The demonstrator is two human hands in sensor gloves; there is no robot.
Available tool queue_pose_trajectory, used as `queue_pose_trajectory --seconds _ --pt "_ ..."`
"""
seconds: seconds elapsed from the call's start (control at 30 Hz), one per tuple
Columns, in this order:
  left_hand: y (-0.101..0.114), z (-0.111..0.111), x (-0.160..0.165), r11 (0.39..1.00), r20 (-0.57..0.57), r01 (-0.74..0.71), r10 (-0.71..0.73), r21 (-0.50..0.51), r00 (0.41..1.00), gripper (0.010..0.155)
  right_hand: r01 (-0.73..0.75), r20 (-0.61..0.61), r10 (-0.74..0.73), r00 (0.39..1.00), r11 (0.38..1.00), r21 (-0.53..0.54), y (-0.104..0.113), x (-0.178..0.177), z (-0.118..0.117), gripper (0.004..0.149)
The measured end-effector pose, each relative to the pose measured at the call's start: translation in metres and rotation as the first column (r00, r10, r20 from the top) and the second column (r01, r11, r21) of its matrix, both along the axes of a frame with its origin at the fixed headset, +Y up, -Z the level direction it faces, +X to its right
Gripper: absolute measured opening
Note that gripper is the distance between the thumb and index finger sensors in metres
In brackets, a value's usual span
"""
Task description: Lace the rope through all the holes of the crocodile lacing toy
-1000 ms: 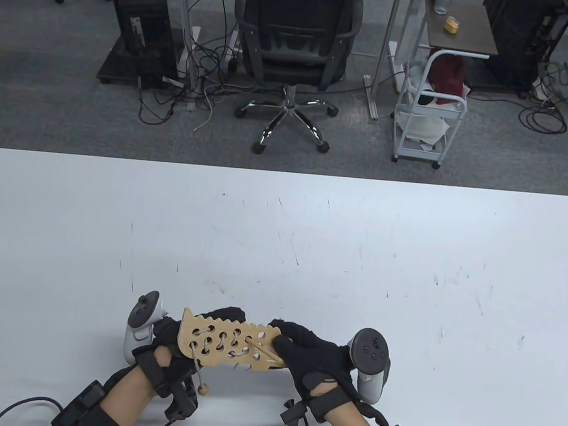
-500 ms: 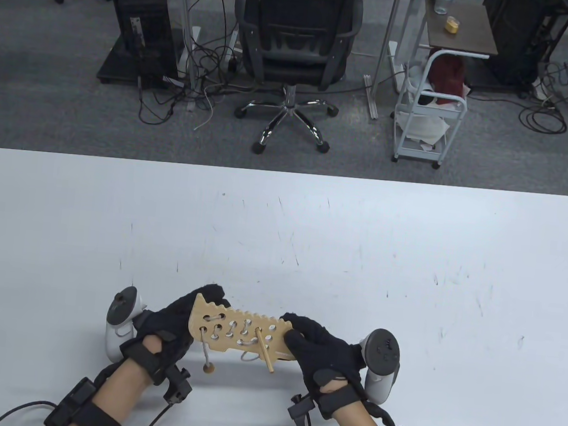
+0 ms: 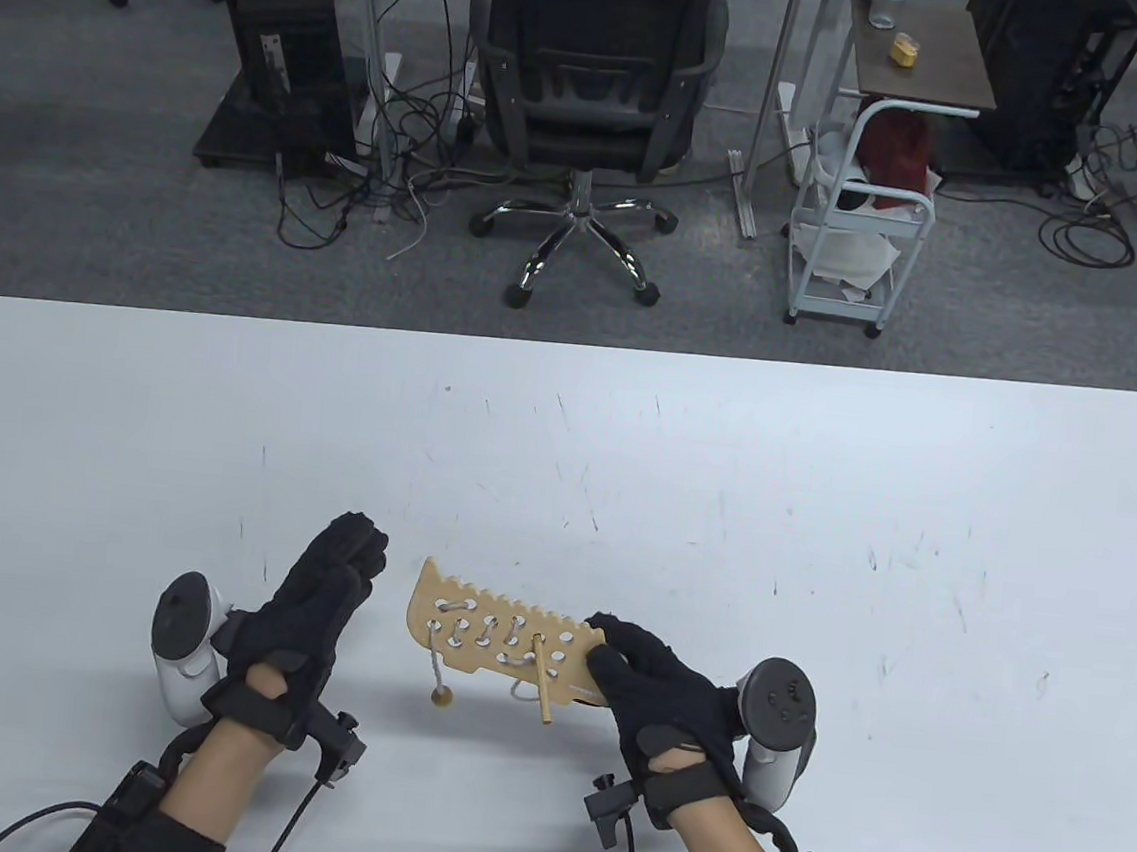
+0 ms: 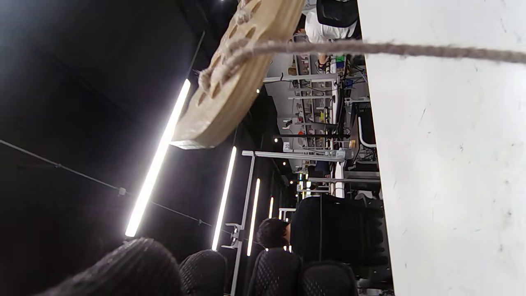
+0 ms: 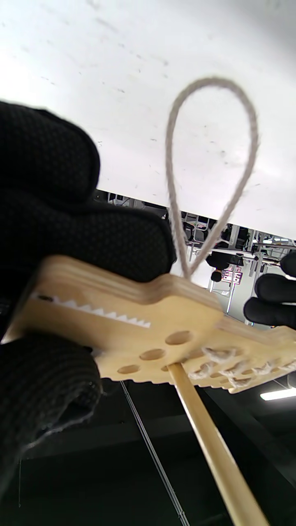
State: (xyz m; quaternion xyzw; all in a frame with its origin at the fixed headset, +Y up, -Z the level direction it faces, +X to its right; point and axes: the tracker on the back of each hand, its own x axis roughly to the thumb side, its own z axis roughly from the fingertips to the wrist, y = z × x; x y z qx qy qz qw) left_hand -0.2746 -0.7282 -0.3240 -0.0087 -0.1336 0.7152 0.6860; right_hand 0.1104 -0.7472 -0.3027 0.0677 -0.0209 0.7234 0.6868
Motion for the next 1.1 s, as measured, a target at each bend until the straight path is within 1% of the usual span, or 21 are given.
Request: queue_pose_trajectory --seconds 0.1,0.2,0.27,0.33,0.5,0.7,0.73,0.77,0.93,1.0,1.1 --pt "0.006 0.003 0.004 0.994 -0.019 0.091 -0.09 0.056 0.996 0.063 -0.014 0.024 0.014 1.0 1.0 -0.009 0.0 0.001 0.001 0.044" --pt "0.013 0.007 0.011 0.971 -0.032 0.208 -0.205 0.119 0.978 0.066 -0.033 0.042 0.034 0.999 0.999 -0.017 -0.001 0.002 0.001 0.044" --pt "0.018 0.01 0.016 0.937 -0.051 0.306 -0.302 0.168 0.952 0.068 -0.046 0.057 0.048 0.997 0.999 -0.024 -0.001 0.003 0.001 0.044" --pt "0.021 0.013 0.02 0.906 -0.072 0.371 -0.364 0.202 0.929 0.068 -0.052 0.062 0.053 0.997 0.998 -0.028 -0.001 0.003 0.001 0.044" --pt "0.026 0.02 0.033 0.793 -0.129 0.541 -0.527 0.281 0.84 0.067 -0.081 0.061 0.083 0.995 0.996 -0.037 -0.002 0.001 0.001 0.044" --pt "0.028 0.028 0.052 0.616 -0.203 0.707 -0.687 0.347 0.698 0.065 -0.134 0.027 0.136 0.99 0.99 -0.048 -0.006 -0.005 0.0 0.044" --pt "0.028 0.029 0.055 0.578 -0.213 0.734 -0.715 0.356 0.666 0.065 -0.147 0.02 0.148 0.989 0.988 -0.049 -0.007 -0.006 0.0 0.044" --pt "0.028 0.03 0.057 0.56 -0.217 0.745 -0.726 0.363 0.652 0.064 -0.152 0.017 0.153 0.988 0.987 -0.05 -0.007 -0.007 0.0 0.044" --pt "0.029 0.037 0.074 0.419 -0.256 0.812 -0.801 0.406 0.541 0.063 -0.177 -0.009 0.176 0.984 0.983 -0.048 -0.008 -0.011 0.0 0.045" --pt "0.028 0.04 0.081 0.375 -0.263 0.827 -0.821 0.419 0.507 0.062 -0.181 -0.019 0.18 0.983 0.982 -0.046 -0.007 -0.013 0.001 0.044" --pt "0.027 0.043 0.089 0.328 -0.274 0.838 -0.839 0.436 0.471 0.062 -0.191 -0.037 0.19 0.981 0.981 -0.043 -0.007 -0.016 0.002 0.045"
